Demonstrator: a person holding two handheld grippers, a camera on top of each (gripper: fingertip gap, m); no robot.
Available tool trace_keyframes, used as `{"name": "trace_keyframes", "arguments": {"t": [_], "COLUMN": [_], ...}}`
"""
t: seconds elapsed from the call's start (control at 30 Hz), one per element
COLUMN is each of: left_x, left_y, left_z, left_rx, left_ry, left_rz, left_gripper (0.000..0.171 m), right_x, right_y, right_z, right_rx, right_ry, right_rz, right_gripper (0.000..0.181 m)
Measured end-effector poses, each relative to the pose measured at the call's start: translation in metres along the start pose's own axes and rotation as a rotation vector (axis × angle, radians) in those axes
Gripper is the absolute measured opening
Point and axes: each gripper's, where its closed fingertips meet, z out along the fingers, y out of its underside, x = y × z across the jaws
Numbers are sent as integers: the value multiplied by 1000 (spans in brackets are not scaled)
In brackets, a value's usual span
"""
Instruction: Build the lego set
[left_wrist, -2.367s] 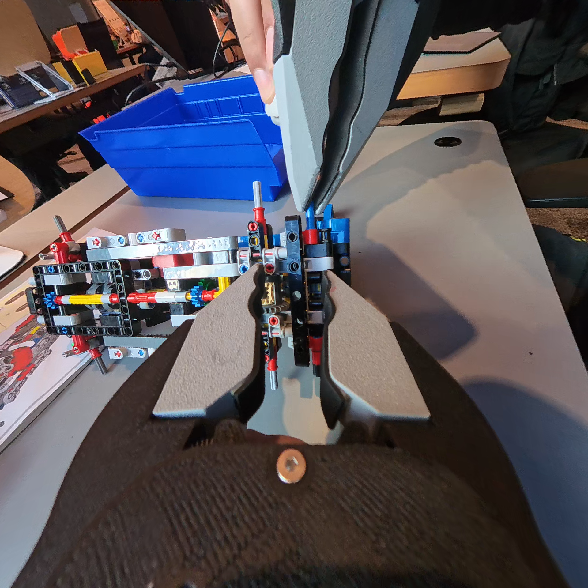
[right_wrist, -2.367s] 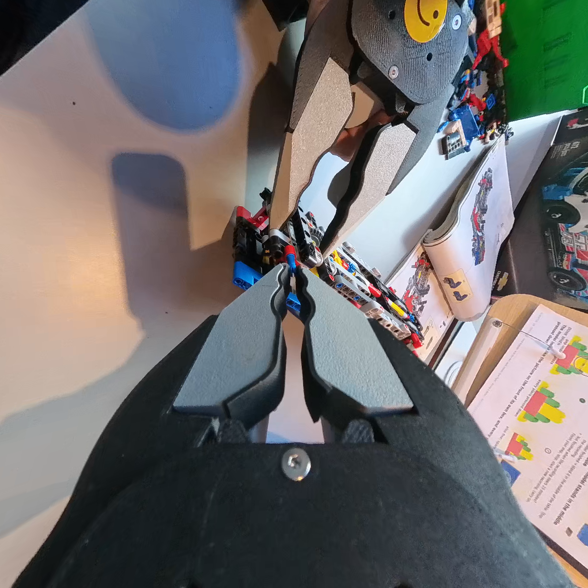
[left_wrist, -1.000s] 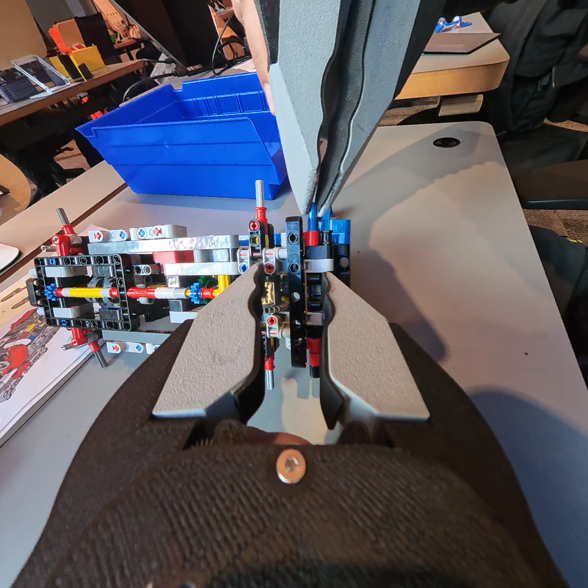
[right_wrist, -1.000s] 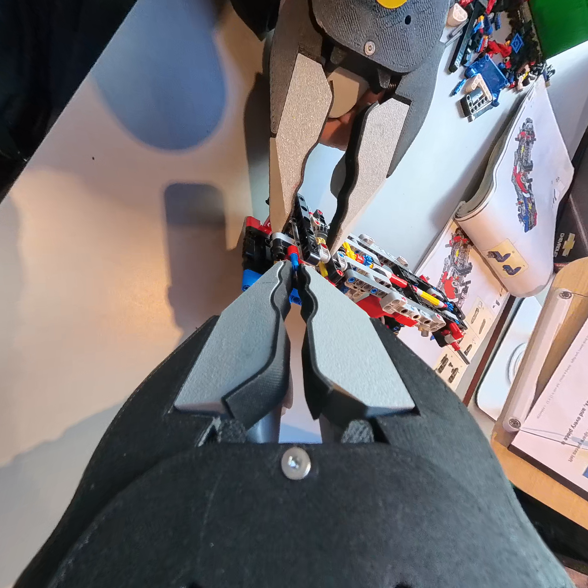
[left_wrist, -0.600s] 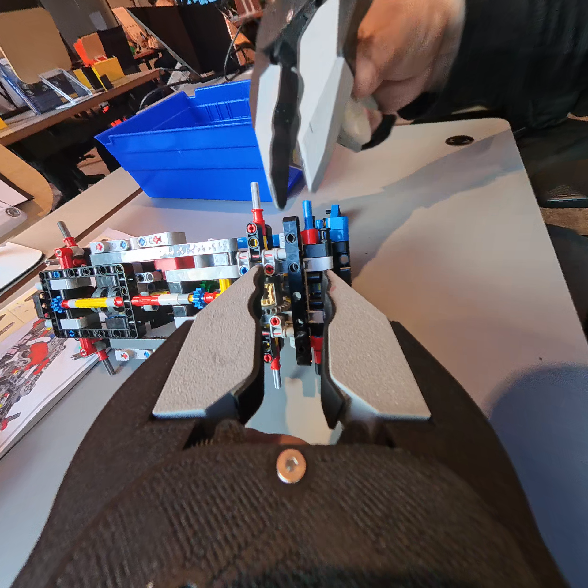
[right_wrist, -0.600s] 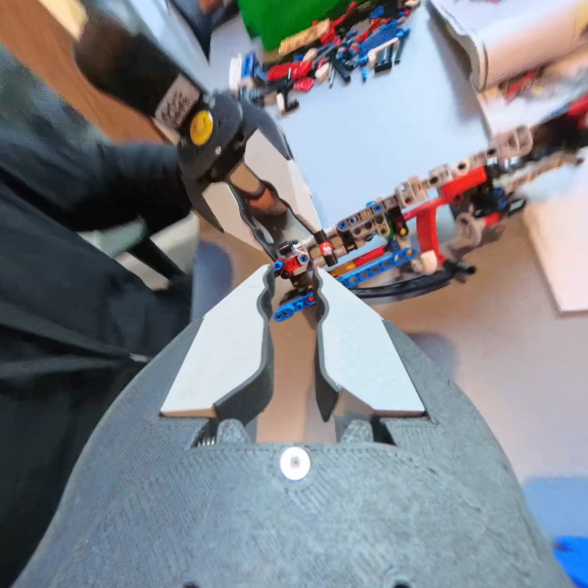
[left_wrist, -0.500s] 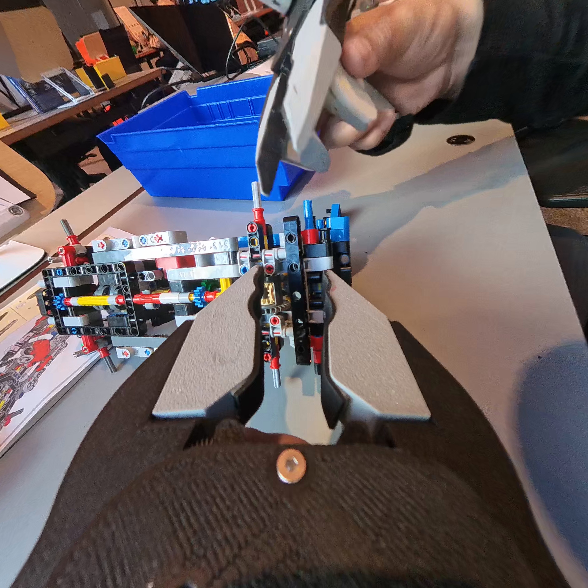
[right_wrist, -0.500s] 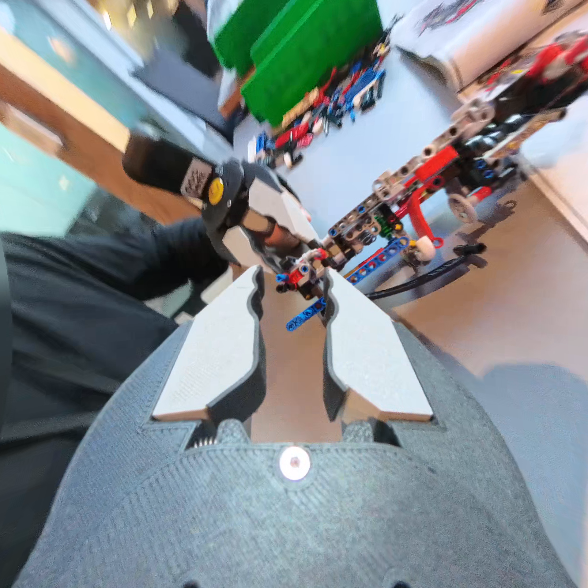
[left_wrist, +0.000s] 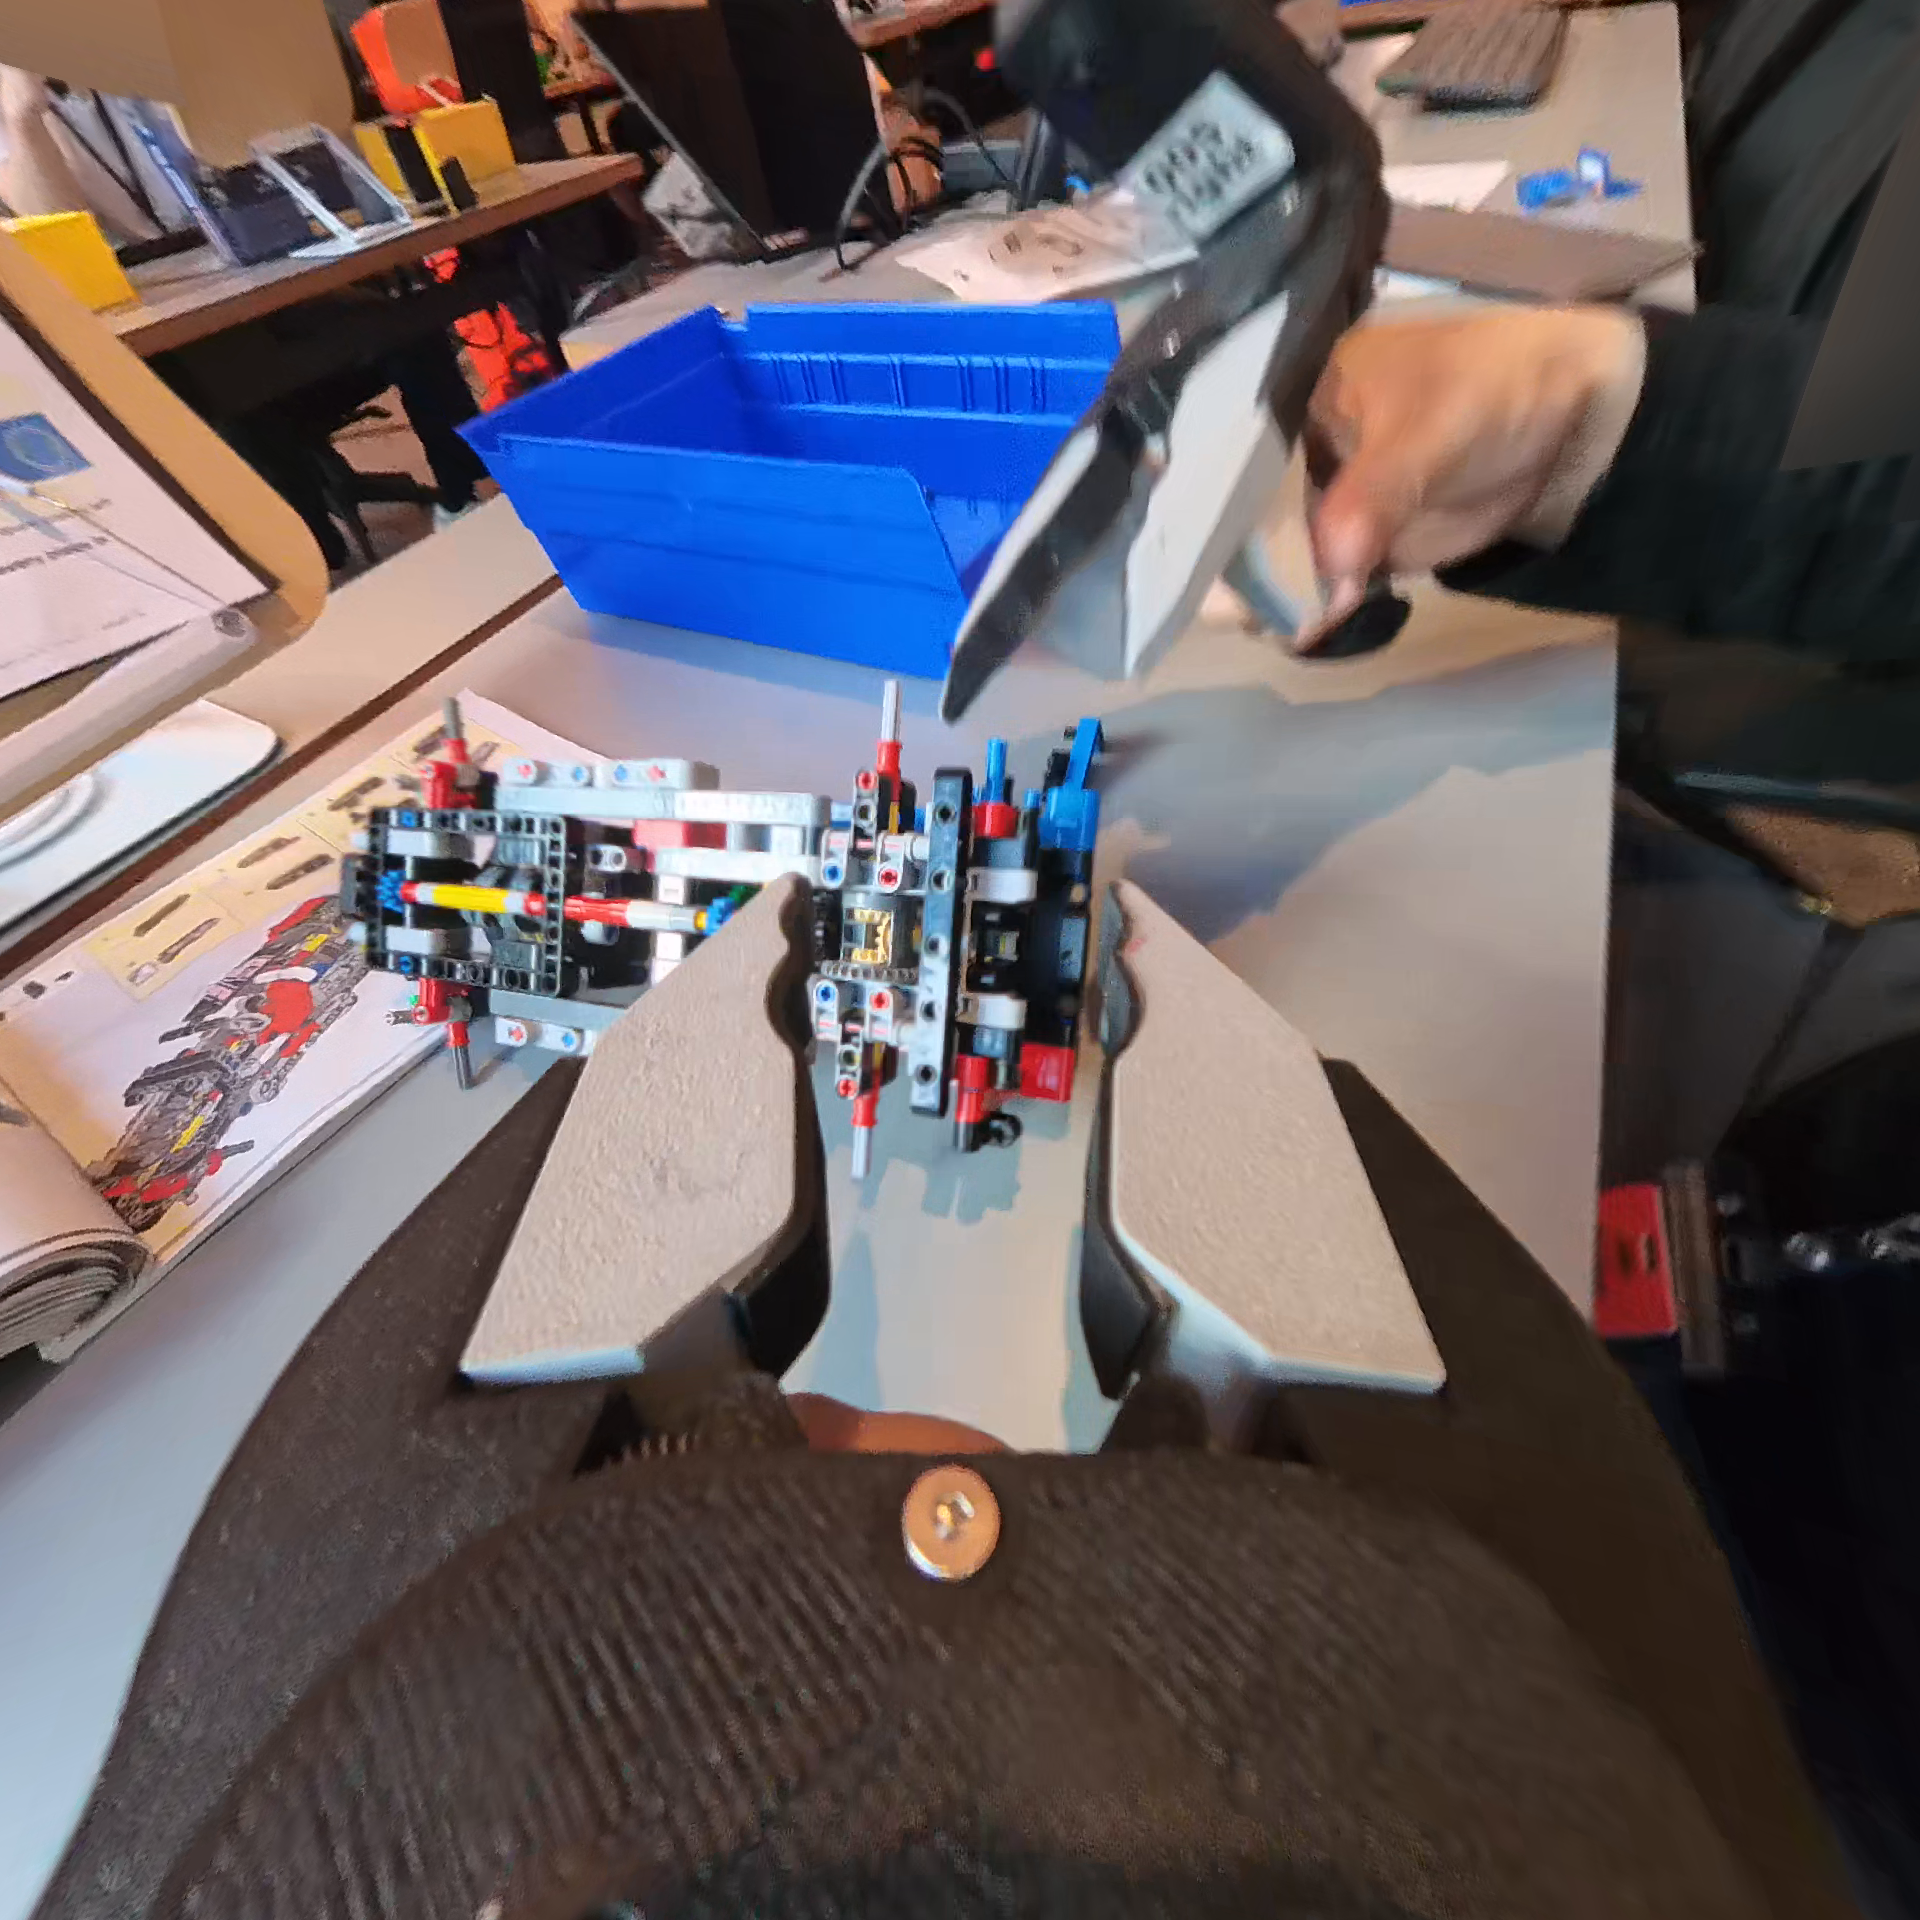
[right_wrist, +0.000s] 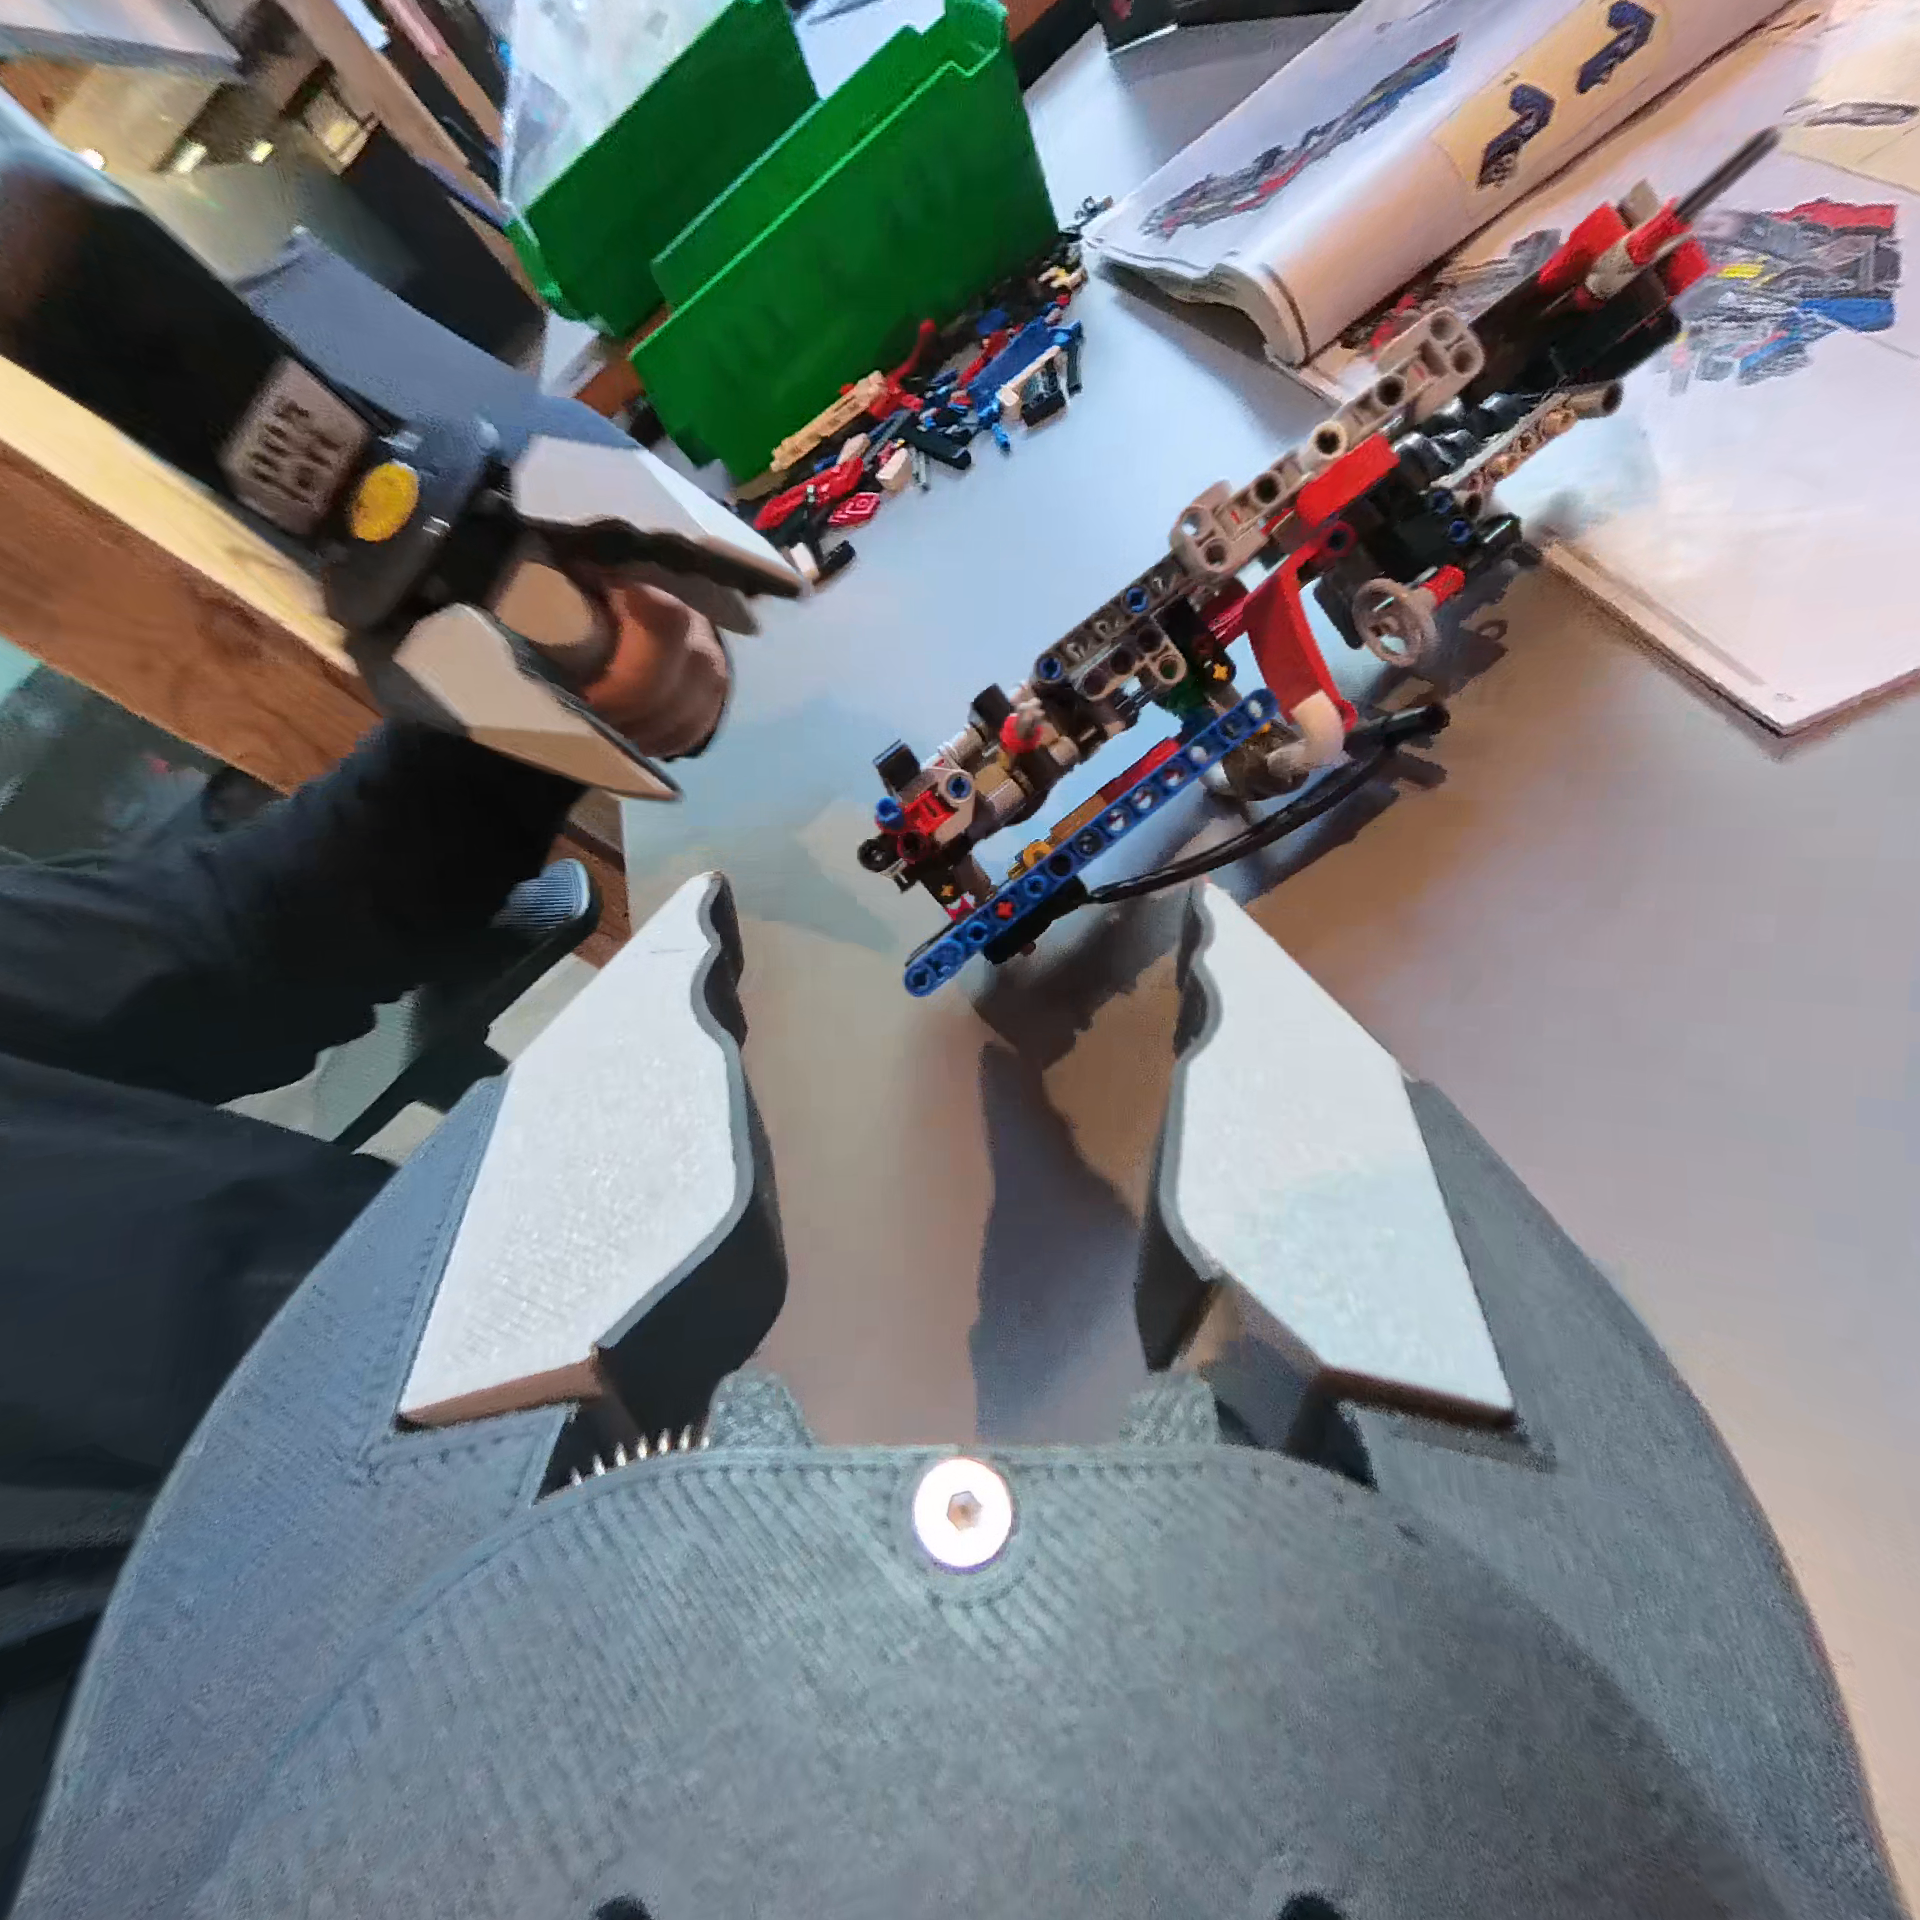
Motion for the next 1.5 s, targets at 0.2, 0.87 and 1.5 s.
{"name": "trace_keyframes", "arguments": {"t": [0.2,0.87,1.5], "left_x": [62,87,96], "left_y": [-64,-53,-60], "left_z": [37,97,95], "left_rx": [-105,-355,-196], "left_ry": [-17,-183,-129], "left_rz": [256,647,483], "left_gripper": [35,17,24], "right_x": [-10,42,10], "right_y": [10,17,23], "right_z": [16,-8,5], "right_rx": [-50,-186,-204], "right_ry": [150,568,278], "right_rz": [-81,-269,-333], "right_gripper": [108,142,121]}}
